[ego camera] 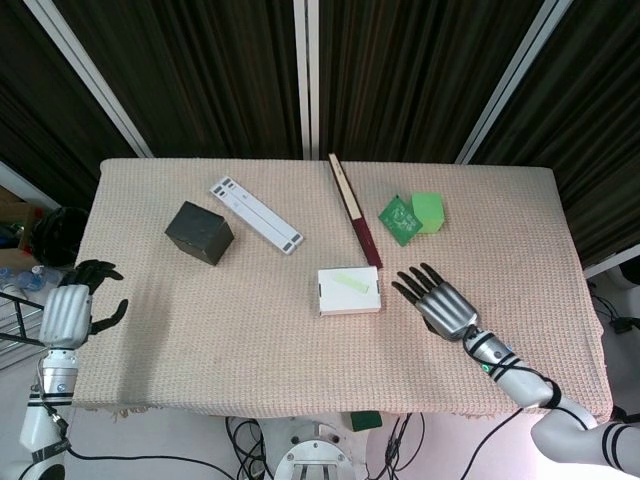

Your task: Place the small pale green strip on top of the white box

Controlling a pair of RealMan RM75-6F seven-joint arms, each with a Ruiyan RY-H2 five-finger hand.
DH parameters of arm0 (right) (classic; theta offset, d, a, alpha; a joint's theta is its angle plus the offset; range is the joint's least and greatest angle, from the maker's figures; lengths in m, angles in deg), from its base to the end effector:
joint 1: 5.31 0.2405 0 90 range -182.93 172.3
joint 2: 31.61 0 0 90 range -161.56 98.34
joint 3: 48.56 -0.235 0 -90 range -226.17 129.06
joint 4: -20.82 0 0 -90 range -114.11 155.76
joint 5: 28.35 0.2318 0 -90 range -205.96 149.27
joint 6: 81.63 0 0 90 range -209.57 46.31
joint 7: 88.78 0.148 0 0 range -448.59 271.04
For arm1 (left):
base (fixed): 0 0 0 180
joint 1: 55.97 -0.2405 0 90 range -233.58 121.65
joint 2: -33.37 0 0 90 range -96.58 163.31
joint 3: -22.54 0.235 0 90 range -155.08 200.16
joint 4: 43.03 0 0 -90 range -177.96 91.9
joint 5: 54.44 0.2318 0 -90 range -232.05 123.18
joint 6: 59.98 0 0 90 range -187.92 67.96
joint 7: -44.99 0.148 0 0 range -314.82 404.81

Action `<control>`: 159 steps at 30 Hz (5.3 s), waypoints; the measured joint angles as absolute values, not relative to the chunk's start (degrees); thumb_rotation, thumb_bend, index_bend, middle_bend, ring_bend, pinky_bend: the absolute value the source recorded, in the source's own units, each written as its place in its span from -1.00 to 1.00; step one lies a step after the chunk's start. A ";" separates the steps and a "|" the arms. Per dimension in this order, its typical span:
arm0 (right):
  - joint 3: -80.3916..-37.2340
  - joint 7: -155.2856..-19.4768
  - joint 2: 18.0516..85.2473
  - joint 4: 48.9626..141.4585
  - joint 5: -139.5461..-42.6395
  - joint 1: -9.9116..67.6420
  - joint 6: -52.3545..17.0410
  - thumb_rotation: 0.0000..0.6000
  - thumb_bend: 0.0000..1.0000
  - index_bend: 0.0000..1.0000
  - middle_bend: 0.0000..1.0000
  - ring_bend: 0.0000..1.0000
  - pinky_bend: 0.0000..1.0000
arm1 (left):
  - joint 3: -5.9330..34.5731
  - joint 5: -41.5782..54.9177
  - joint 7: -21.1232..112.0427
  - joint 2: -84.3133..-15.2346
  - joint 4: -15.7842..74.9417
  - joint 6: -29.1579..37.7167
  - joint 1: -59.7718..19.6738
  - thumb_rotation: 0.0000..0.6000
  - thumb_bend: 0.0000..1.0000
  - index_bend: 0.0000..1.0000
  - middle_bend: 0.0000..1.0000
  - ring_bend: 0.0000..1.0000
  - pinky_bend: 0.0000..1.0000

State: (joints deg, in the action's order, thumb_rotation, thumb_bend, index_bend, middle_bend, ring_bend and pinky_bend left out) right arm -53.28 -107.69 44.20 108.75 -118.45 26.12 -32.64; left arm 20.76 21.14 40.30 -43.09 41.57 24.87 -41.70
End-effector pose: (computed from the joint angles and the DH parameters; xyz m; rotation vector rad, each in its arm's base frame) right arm -0.1985 -0.2835 -0.0077 2.1779 -0.6133 0.6892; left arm -0.2941 0.2297 0.0800 -1.2825 -1.0280 -1.0398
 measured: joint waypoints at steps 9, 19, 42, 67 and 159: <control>-53.81 -109.47 49.11 106.84 -116.52 30.28 -34.21 0.86 1.00 -0.88 -1.00 -1.00 -1.00 | 20.46 21.98 39.48 -42.67 39.46 22.35 -42.53 0.85 -0.43 -0.20 -0.49 -0.70 -0.53; -52.89 -110.29 51.23 105.07 -115.06 32.23 -34.82 0.86 1.00 -0.81 -1.00 -1.00 -1.00 | 19.28 22.31 39.53 -42.50 39.13 21.18 -43.14 0.85 -0.43 -0.21 -0.49 -0.70 -0.54; -50.63 -110.04 52.30 103.68 -113.86 32.34 -31.41 0.86 1.00 -0.59 -1.00 -1.00 -1.00 | 17.67 23.53 39.37 -42.64 39.09 20.37 -44.12 0.84 -0.43 -0.21 -0.49 -0.70 -0.53; -49.27 -107.40 52.38 102.30 -114.31 31.97 -29.00 0.86 1.00 -0.56 -1.00 -1.00 -1.00 | 16.82 24.09 39.54 -42.55 39.14 19.77 -44.63 0.85 -0.40 -0.21 -0.49 -0.70 -0.54; -48.28 -101.29 54.13 97.94 -117.09 30.86 -24.78 0.86 1.00 -0.56 -1.00 -1.00 -1.00 | 15.64 25.04 38.95 -41.70 40.79 19.91 -44.81 0.84 -0.40 -0.21 -0.50 -0.70 -0.54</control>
